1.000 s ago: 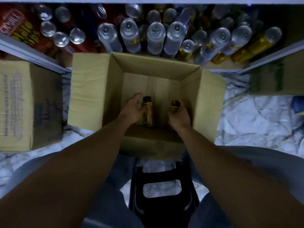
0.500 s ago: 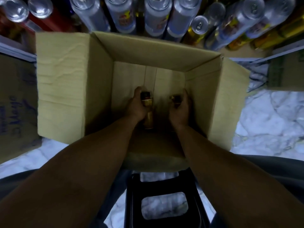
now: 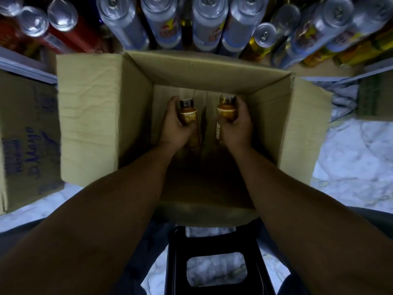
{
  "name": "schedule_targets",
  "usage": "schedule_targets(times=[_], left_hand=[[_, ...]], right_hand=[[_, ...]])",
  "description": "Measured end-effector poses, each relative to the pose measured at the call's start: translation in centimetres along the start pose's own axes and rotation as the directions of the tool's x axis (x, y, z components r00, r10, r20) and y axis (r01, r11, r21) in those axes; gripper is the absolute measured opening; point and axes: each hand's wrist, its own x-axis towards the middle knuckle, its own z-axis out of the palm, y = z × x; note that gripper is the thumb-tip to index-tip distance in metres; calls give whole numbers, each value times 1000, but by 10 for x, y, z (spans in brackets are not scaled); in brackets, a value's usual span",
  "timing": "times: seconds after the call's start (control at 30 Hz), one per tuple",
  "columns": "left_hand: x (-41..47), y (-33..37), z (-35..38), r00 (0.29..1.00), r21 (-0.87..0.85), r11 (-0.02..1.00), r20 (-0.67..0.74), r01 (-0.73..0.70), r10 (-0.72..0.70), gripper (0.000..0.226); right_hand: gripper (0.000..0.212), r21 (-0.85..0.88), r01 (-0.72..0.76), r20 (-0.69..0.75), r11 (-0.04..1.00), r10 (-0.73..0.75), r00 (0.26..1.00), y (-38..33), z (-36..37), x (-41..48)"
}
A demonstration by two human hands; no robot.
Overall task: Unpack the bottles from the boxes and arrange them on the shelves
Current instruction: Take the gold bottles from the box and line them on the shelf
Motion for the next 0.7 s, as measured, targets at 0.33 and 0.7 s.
schedule_targets(times=[0.33, 0.7], left_hand=[[-113, 128, -80, 994, 92, 990, 14, -111, 110, 83], [-284, 288, -161, 978, 39, 978, 62, -203, 201, 79]], right_hand=[[70, -32, 92, 144, 995, -86, 986, -120, -94, -100], [73, 5, 150, 171, 989, -149, 974, -275, -203, -246]])
